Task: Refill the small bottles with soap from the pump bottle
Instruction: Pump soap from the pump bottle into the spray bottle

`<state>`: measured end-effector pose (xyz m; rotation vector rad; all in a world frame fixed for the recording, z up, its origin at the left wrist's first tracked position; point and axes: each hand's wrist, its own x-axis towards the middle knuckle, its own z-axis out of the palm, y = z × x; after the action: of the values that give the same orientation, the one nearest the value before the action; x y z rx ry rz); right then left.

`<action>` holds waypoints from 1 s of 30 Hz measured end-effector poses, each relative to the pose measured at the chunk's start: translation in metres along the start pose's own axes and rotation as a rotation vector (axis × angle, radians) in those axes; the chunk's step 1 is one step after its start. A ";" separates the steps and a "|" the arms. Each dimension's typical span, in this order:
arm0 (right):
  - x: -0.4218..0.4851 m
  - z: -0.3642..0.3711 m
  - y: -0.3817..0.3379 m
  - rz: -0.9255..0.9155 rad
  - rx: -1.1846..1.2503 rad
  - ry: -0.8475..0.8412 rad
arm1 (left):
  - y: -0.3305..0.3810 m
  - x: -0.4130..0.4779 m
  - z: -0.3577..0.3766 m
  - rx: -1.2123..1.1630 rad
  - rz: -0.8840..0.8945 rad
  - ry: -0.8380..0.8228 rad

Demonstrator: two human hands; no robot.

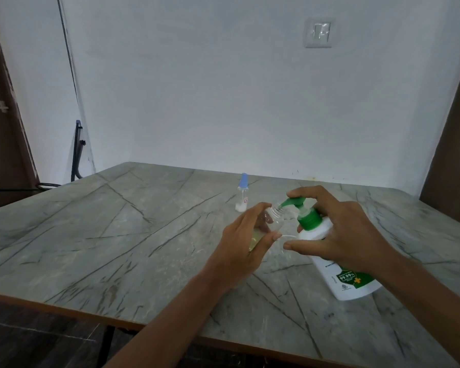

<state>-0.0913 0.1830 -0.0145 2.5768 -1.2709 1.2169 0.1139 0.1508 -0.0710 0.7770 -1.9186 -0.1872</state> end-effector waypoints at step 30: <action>-0.002 0.001 -0.003 0.002 -0.023 0.025 | -0.001 -0.001 -0.001 0.013 0.010 0.015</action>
<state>-0.0896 0.1861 -0.0154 2.5374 -1.2757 1.2235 0.1152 0.1512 -0.0721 0.7748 -1.9113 -0.1625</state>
